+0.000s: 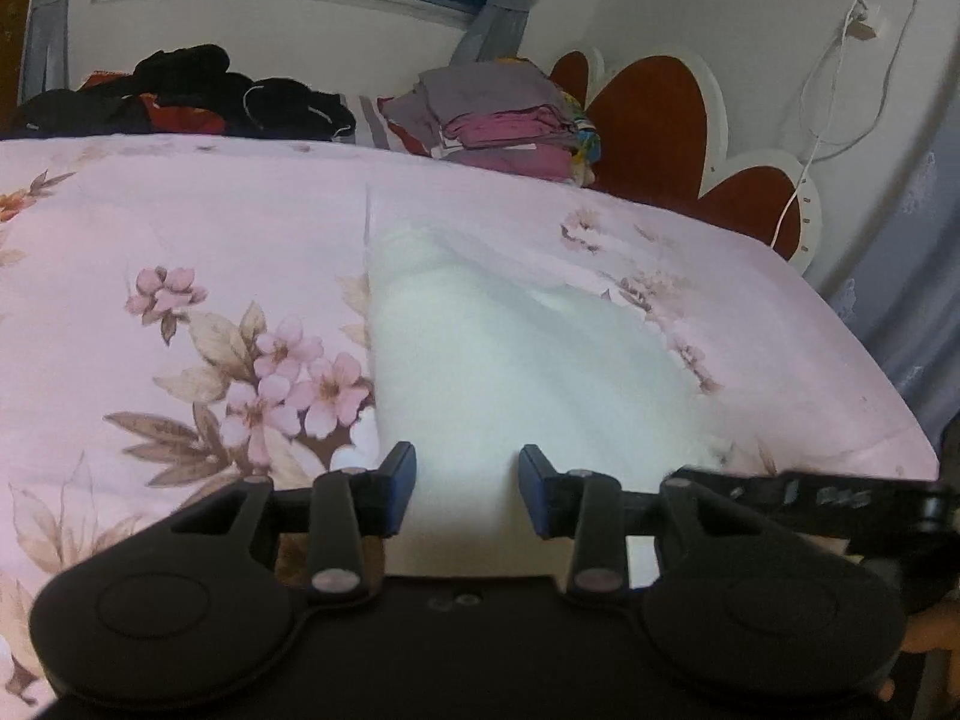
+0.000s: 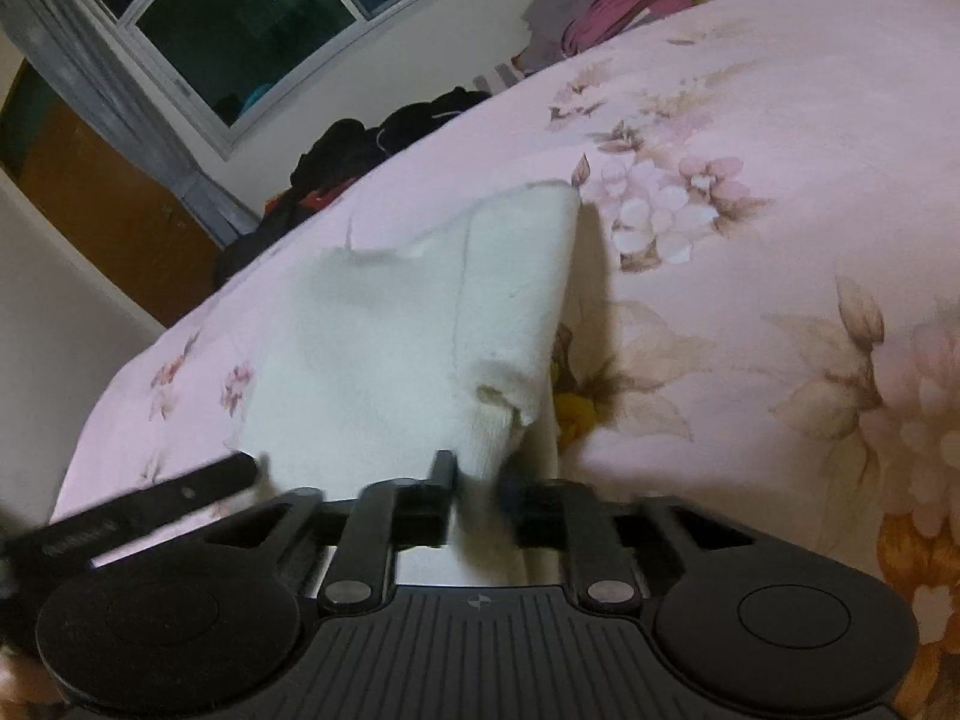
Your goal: Fold small clothes
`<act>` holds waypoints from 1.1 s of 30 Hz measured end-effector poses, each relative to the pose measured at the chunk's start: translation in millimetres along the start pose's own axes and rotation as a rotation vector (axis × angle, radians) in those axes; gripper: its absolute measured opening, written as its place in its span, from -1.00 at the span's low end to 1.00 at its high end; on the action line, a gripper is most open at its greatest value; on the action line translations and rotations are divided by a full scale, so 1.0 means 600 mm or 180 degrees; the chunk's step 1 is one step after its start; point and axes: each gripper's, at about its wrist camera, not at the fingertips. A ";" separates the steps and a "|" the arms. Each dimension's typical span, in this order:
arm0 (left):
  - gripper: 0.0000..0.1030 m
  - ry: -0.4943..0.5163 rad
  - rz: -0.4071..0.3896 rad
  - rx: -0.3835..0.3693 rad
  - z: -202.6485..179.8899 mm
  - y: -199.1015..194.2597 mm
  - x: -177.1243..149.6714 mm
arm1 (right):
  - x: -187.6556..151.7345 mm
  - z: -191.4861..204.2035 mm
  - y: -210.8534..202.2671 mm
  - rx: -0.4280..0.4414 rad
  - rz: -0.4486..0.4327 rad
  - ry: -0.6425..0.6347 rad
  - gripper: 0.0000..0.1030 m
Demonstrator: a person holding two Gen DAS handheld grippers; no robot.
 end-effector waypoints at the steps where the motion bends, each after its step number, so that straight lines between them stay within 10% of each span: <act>1: -0.28 -0.0003 -0.0013 -0.0006 0.000 0.000 0.004 | 0.005 0.001 -0.010 -0.0009 -0.0066 -0.0003 0.05; 16: -0.23 -0.0200 -0.0081 0.0159 0.019 0.105 0.077 | 0.117 -0.033 0.096 -0.0170 -0.0205 0.0583 0.11; 19: -0.14 -0.0120 -0.0005 0.0325 0.024 0.131 0.071 | 0.121 -0.019 0.120 -0.0242 -0.0197 0.0367 -0.59; 23: 0.04 -0.0257 -0.0001 0.0317 0.039 0.134 0.058 | 0.104 0.012 0.141 -0.0560 -0.0267 -0.0558 -0.71; 33: -0.03 -0.0392 -0.0179 0.0254 0.034 0.150 0.095 | 0.136 0.021 0.109 -0.0412 -0.0579 -0.0460 -0.70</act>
Point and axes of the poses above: each gripper's, at about its wrist camera, not at the fingertips, and y roughly the way its jaws point, z to its left, x to its top, and after that the axes turned 7 degrees about -z, right-handed
